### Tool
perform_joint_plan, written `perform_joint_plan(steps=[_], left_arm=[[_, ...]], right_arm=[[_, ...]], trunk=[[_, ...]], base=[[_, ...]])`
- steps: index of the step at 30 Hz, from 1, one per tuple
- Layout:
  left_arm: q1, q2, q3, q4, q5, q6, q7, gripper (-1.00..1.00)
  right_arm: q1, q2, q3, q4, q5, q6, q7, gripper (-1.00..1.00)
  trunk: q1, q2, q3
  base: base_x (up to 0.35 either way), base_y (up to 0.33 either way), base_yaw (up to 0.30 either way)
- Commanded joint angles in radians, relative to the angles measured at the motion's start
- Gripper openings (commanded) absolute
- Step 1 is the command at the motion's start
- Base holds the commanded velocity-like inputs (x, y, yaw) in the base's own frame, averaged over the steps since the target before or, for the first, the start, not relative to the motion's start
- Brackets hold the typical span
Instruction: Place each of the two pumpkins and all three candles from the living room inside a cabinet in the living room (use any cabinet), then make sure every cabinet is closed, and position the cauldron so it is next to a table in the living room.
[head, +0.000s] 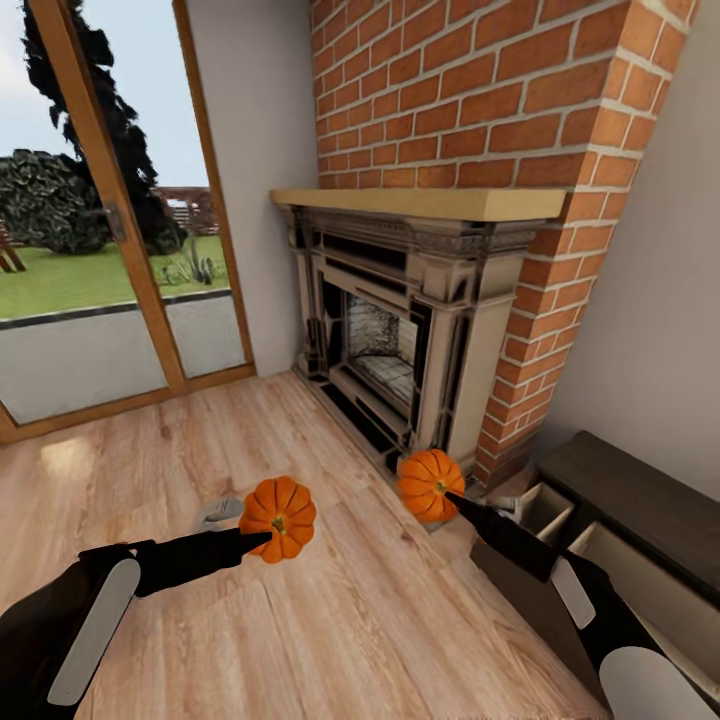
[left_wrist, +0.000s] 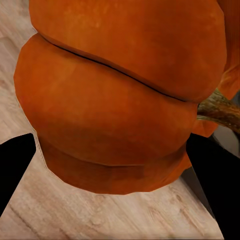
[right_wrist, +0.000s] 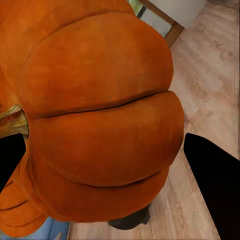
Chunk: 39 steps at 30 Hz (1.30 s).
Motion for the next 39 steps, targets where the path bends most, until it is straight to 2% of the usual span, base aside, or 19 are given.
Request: perform_joint_plan(steps=[1,35,39], left_arm=[[-0.001,0.000,0.001,-0.001,0.002,0.005,-0.010,-1.00],[-0.001,-0.002,0.001,-0.001,0.002,0.005,-0.010,-1.00],[0.000,-0.002,0.001,-0.001,0.002,0.005,-0.010,-1.00]], right_arm=[[-0.001,0.000,-0.002,0.000,-0.010,0.010,0.001,-1.00],[-0.001,0.000,-0.002,0.002,-0.010,0.010,0.001,-1.00],[-0.001,0.000,-0.002,0.002,-0.010,0.010,0.001,-1.00]], trunk=[[-0.004,0.007,0.003],[-0.134,0.245,0.127],[-0.134,0.245,0.130]], base=[[0.000,0.000,-0.269],[0.000,0.000,-0.269],[0.000,0.000,-0.269]])
